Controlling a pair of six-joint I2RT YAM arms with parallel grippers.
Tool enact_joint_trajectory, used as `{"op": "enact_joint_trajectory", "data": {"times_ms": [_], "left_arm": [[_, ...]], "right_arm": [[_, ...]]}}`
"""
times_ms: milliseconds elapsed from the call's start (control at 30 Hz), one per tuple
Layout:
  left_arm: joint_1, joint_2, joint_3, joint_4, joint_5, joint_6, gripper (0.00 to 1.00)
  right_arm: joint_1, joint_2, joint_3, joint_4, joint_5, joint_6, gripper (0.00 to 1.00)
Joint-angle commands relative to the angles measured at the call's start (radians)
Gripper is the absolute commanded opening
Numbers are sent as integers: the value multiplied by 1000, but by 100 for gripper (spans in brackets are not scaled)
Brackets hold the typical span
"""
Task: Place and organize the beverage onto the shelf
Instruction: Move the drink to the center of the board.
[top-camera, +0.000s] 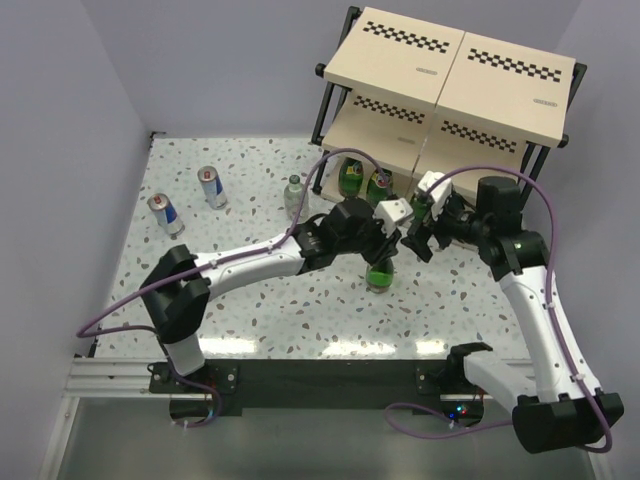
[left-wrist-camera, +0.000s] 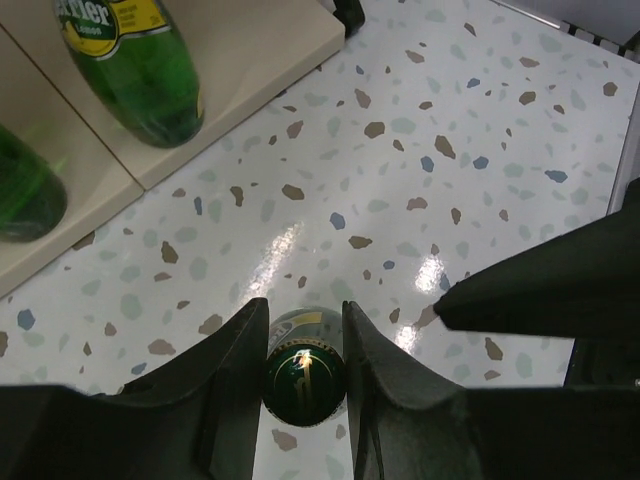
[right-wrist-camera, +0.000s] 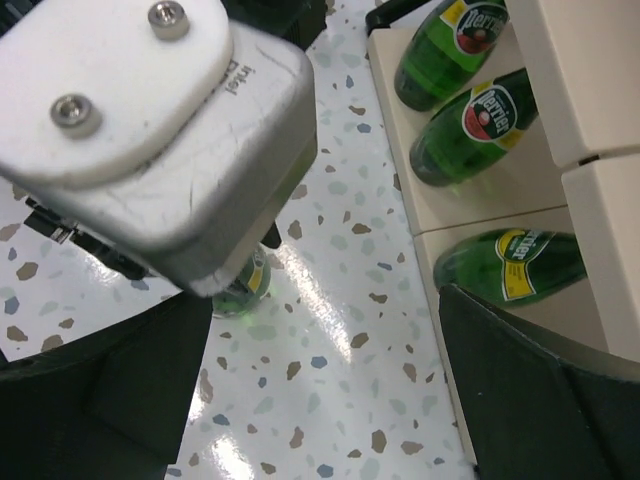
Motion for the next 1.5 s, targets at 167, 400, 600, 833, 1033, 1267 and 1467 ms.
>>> {"op": "enact_joint_trajectory", "data": {"times_ms": [167,400,600,833,1033,1267,1467], "left_arm": [[-33,25,126,162,-27,-17,29],[-32,-30,64,231,-62,-10,69],[-30,-129,-25,274,-152,22,75],[-27,-422,-361,400,-367,91,86],[-27,-602,-750,712,-294,160,100],[-32,-515,-999,1100,-171,262,100],[-38,-347,-1023,1288,-185,296,100]], "right_arm": [[-46,-11,-4,-57,68,-14,99],[-73,-34,13,-148,78,-39,99],[-76,-43,51,-237,45,-69,99],[-76,-45,41,-312,-44,-156,99],[-73,35,2,-258,-190,-149,99],[8,133,-12,-108,-135,-26,99],[144,158,-59,-14,-3,33,94]]}}
